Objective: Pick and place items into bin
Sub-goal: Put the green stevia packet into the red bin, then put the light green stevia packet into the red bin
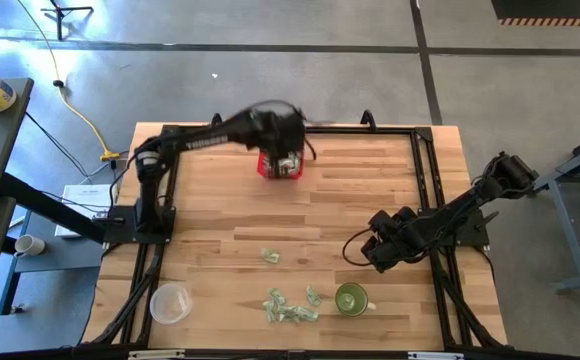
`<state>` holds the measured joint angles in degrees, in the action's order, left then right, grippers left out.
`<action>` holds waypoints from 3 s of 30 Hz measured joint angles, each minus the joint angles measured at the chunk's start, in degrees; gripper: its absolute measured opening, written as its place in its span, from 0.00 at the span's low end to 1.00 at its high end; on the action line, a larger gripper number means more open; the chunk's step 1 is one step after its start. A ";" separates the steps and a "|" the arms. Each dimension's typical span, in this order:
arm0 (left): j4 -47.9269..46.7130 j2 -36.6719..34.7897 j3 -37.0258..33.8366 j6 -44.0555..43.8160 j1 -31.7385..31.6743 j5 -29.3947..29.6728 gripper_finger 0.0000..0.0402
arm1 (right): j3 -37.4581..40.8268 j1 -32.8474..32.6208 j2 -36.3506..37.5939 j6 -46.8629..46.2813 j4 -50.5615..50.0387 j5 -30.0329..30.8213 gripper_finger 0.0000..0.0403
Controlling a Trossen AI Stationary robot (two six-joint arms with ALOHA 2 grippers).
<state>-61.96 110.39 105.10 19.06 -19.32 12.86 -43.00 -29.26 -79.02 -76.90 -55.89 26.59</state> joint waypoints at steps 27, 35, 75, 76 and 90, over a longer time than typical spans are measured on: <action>-13.34 -2.65 -1.70 -7.76 13.94 -23.34 0.61 | 0.00 -0.86 -0.02 -0.24 0.66 0.71 0.67; 3.44 -2.45 -17.12 -14.32 35.49 -17.96 0.62 | 0.00 -3.69 -0.02 0.62 0.87 2.10 0.67; 15.64 -2.68 -15.76 -4.46 10.43 4.21 0.07 | 0.02 -3.36 -0.04 -2.83 -0.89 -0.30 0.67; 13.31 -2.74 -13.89 -2.91 8.56 4.83 0.05 | 0.02 -3.18 -0.04 -2.83 -0.93 -0.20 0.67; 5.66 -1.90 -11.97 -3.42 -9.45 -12.03 0.33 | 0.02 -1.84 -0.04 -3.13 -0.68 0.26 0.67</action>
<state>-56.31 108.49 93.13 15.63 -28.77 0.83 -42.98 -31.09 -79.07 -80.02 -56.56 26.85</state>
